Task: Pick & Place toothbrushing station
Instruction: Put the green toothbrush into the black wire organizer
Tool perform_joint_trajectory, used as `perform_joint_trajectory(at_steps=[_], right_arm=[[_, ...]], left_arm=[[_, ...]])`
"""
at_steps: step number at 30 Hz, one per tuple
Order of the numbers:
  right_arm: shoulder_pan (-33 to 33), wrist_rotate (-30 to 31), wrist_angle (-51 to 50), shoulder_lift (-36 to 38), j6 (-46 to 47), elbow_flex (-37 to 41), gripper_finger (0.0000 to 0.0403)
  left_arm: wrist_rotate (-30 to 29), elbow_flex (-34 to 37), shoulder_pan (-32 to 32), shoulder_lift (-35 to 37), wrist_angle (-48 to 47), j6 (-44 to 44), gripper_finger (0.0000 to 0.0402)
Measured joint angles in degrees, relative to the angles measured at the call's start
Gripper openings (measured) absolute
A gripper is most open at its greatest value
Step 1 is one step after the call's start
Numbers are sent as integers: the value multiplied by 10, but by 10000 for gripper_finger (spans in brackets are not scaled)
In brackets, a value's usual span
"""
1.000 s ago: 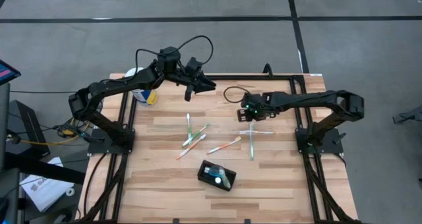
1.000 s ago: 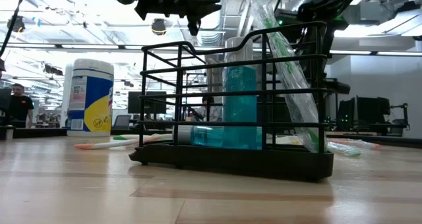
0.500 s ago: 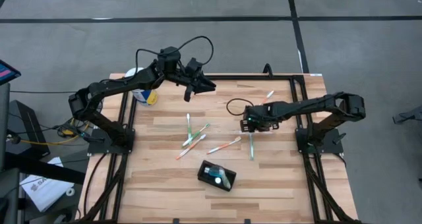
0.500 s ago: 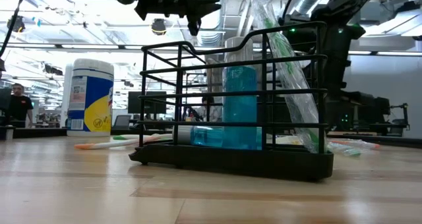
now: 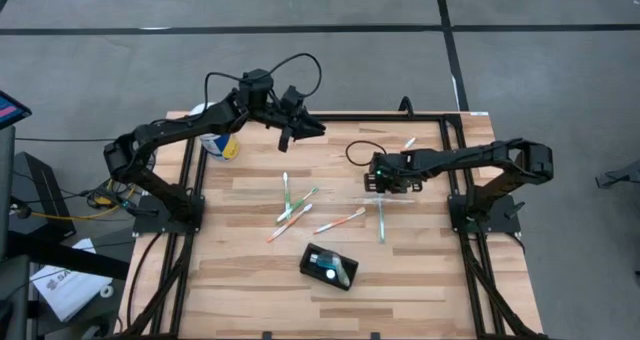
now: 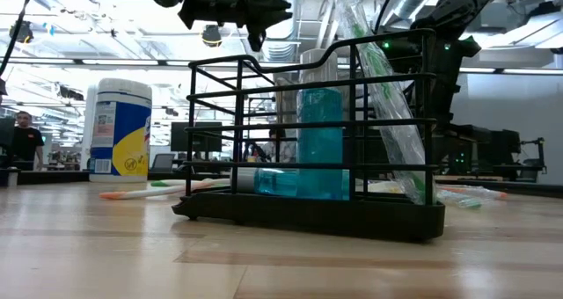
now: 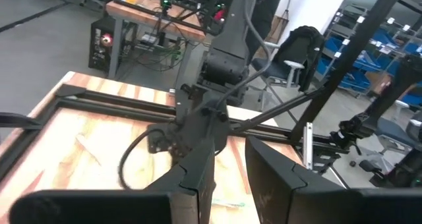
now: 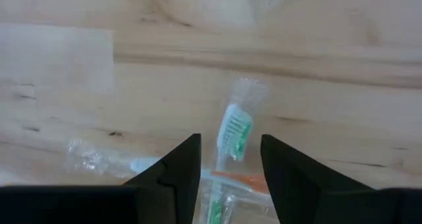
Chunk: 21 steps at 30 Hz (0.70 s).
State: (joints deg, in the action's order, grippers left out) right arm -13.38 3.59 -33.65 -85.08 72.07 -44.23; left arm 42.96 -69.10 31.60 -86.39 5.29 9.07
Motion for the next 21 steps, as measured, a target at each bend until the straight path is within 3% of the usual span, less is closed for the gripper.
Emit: perform_joint_trajectory(at_steps=[9,21], right_arm=[[-15,7,35,-20,-3,0,140],[-15,-40,75,-81,-5,-3,145]], left_arm=[[8,0,31,0,0,-1,81],[17,5,33,0,-1,-2,81]])
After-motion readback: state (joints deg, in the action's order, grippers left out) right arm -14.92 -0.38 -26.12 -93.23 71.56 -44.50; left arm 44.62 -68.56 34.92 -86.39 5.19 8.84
